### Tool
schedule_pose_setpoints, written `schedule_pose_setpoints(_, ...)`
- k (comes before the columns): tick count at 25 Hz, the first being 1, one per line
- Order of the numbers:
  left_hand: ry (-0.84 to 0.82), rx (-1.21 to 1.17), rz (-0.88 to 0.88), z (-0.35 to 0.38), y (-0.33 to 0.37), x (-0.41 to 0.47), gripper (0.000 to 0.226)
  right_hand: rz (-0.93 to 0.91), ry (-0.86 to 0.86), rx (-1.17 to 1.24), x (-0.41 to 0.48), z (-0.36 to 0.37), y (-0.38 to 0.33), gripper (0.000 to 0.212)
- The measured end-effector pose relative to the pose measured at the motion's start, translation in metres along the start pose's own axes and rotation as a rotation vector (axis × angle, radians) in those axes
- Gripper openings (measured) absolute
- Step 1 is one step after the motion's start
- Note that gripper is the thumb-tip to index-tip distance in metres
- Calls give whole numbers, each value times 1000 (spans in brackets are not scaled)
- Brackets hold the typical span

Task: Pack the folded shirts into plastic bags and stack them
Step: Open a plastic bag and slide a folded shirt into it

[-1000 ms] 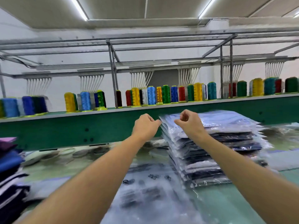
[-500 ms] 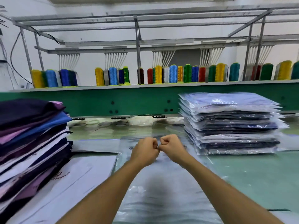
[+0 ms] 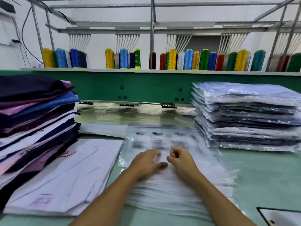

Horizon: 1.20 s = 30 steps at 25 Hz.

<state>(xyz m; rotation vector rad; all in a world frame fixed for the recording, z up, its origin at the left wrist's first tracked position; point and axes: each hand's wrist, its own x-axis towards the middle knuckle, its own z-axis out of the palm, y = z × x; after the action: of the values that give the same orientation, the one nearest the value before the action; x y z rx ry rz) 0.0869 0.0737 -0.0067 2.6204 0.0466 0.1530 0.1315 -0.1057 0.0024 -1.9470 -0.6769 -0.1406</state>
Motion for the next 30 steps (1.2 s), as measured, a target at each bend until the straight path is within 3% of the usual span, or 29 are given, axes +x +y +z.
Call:
schedule_pose_setpoints(5,44,-65,-30,-1,-10,8,72,59,134,-473,1,-26,11,17)
schedule_pose_setpoints(8,131,-37,15,1,-12,10,51,191,58,-601,0,-40,18,22)
schedule_pose_setpoints(12,305,16,176,-1,-12,8,20,203,58,-584,1,-41,19,22)
schedule_pose_setpoints(17,506,-38,169,-8,-9,4,14,71,349,-421,3,-45,15,20)
schedule_pose_setpoints(20,581,227,137,-12,1,-1,16,-108,417,-250,4,-43,9,30)
schedule_pose_setpoints(22,626,280,201,-12,10,-5,21,-194,408,-185,3,-41,5,33)
schedule_pose_setpoints(27,583,66,394,-1,42,-11,48,-348,281,-221,-3,-34,-6,33)
schedule_pose_setpoints(30,533,81,395,4,49,-11,40,-362,293,-218,-5,-37,-12,33)
